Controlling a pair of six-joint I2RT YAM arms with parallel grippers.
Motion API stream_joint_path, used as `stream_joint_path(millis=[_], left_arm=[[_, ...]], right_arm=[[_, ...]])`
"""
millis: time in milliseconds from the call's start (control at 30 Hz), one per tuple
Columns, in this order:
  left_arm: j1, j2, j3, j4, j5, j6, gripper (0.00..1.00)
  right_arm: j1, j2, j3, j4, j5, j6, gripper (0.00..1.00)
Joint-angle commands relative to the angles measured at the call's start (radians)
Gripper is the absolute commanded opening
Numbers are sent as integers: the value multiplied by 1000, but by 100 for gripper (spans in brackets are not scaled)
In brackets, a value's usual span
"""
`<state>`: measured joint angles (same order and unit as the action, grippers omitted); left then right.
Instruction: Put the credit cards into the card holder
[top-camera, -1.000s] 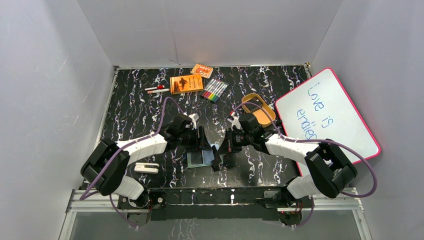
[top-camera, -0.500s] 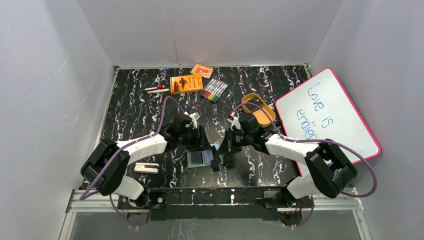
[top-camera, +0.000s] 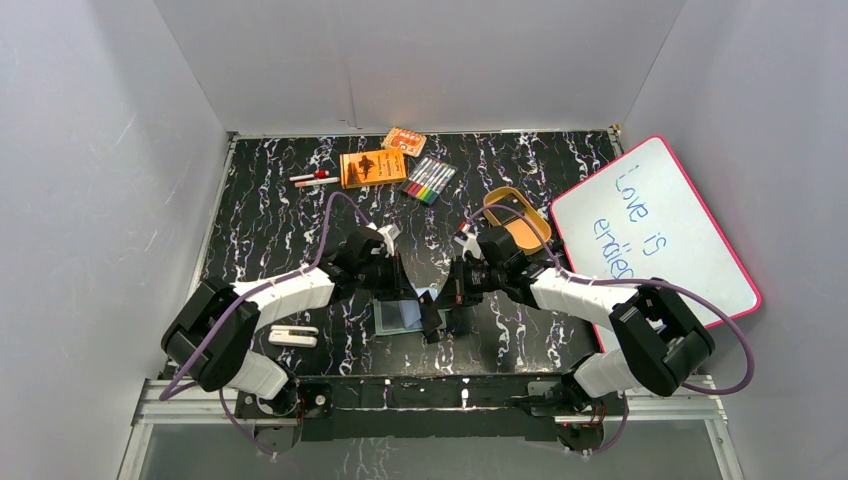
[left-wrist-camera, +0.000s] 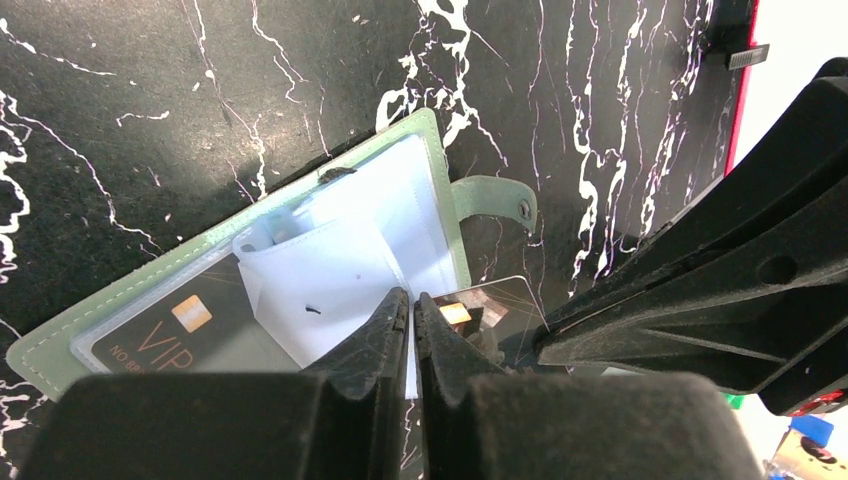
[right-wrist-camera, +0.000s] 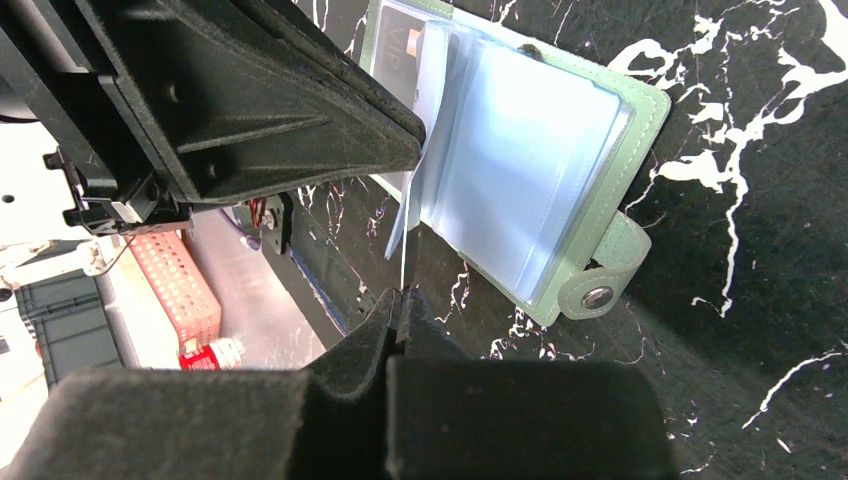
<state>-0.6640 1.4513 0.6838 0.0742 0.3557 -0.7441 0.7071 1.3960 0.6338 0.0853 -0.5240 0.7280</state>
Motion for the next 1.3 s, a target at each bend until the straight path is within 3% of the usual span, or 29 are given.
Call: stream_joint_path(millis=[0,267,600,733,800,967,1267], left_arm=[[-3,-12,-1,-4,-11,12,0],[-3,-39,-6,-39,-67,24,0],[-3,-72,-14,-63,-99,24,0],[-3,-85,-24,-34,-68,7,41],[-3,-88,-24,-25,-54,4,51],[-3,-62,-17,-19,-17,6,56],[-3,-40,-15,-16,-11,13,55]], right_arm=[[6,-18,21,49,-14,-6,0],[6,-117,10,-56,129,-42,0],[6,-97,18,-53,85,-57,0],[9,-67,30,-22,52,-51,0],[13,-48,44,-18,42,-52,0],[24,-20,54,-2,27,-50,0],[28,-4,58,32,0,-34,0]])
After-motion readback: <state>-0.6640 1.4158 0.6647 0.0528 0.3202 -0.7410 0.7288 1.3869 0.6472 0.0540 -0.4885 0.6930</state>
